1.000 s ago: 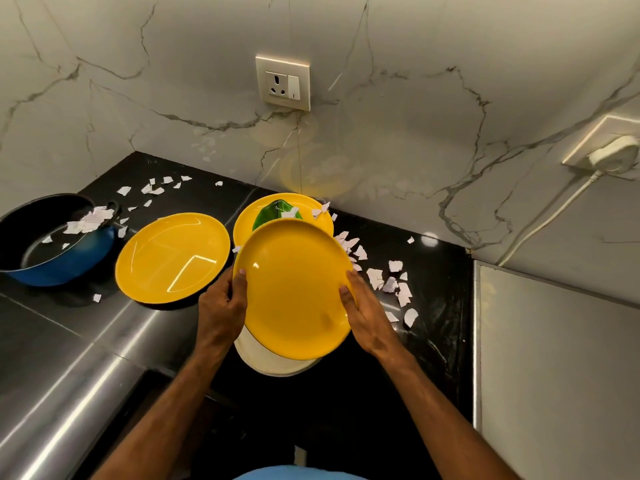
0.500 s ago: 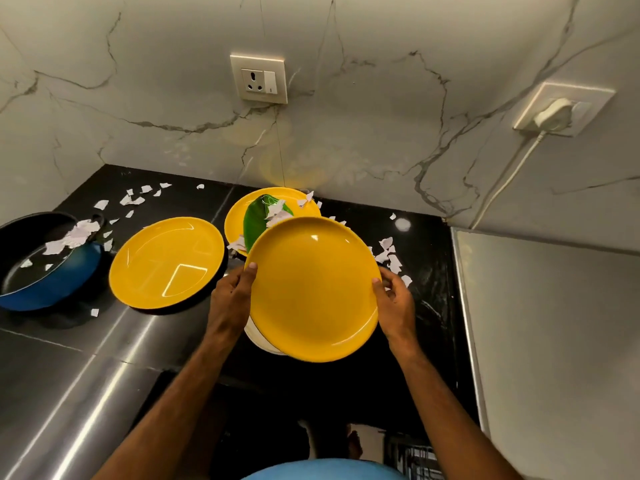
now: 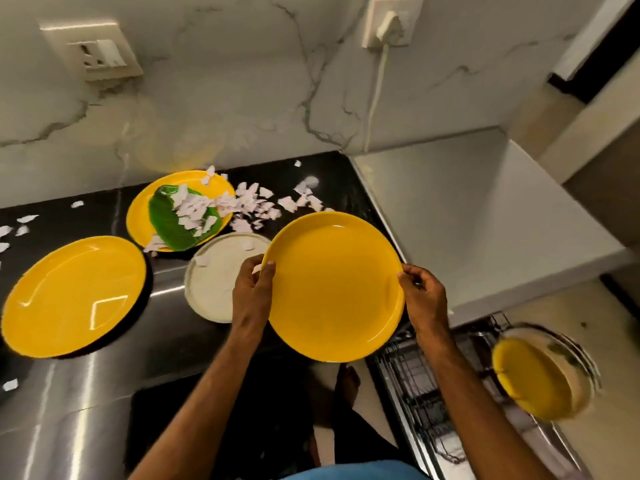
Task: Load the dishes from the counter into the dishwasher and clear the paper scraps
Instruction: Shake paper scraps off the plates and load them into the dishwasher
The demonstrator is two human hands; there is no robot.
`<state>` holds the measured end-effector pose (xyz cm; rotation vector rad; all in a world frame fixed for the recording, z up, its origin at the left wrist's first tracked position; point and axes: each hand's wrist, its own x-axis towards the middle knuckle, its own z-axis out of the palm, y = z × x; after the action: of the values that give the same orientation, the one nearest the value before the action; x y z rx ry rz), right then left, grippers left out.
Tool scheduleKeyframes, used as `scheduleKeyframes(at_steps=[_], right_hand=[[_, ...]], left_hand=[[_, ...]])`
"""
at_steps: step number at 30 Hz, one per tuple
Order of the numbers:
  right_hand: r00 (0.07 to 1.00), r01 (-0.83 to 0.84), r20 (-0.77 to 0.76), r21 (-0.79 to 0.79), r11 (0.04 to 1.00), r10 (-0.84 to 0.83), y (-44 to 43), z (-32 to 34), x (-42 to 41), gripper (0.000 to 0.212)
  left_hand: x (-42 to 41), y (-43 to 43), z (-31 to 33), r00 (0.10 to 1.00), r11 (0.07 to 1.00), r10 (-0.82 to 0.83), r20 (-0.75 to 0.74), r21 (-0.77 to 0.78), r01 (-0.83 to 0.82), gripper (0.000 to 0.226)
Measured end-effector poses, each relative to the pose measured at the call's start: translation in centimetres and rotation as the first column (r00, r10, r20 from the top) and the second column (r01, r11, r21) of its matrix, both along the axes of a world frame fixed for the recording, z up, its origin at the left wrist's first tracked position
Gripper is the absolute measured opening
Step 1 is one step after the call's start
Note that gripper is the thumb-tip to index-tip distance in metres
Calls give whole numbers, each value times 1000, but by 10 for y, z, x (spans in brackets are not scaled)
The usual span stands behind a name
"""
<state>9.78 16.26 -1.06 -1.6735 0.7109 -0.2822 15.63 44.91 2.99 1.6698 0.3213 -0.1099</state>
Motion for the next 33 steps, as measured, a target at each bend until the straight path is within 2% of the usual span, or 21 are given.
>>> scheduleKeyframes(at_steps=[5, 10, 15, 19, 22, 26, 31, 33], right_hand=[[977, 213, 3, -27, 977, -213, -45, 1, -71, 15], [931, 365, 33, -6, 931, -365, -91, 2, -131, 19], [831, 556, 40, -25, 831, -555, -140, -7, -187, 15], [743, 669, 20, -19, 743, -669, -181, -19, -229, 18], [699, 714, -2, -49, 699, -715, -221, -28, -252, 23], [666, 735, -34, -138, 663, -745, -277, -40, -279, 22], [679, 695, -106, -228, 682, -727, -343, -73, -307, 25], [699, 649, -134, -295, 701, -703, -364, -83, -310, 25]], left_hand=[[-13, -59, -10, 978, 978, -204, -35, 26, 205, 17], [-24, -124, -6, 905, 905, -426, 4, -7, 426, 9], [-35, -207, -7, 800, 798, -600, -5, 66, 599, 16], [-46, -291, -11, 749, 733, -662, 17, 223, 643, 21], [-64, -355, -7, 700, 671, -713, 39, 328, 665, 16], [-80, -426, -18, 591, 549, -806, 34, 419, 723, 13], [-90, -509, -46, 457, 392, -889, -23, 474, 788, 14], [-93, -535, -58, 450, 388, -893, -32, 454, 802, 15]])
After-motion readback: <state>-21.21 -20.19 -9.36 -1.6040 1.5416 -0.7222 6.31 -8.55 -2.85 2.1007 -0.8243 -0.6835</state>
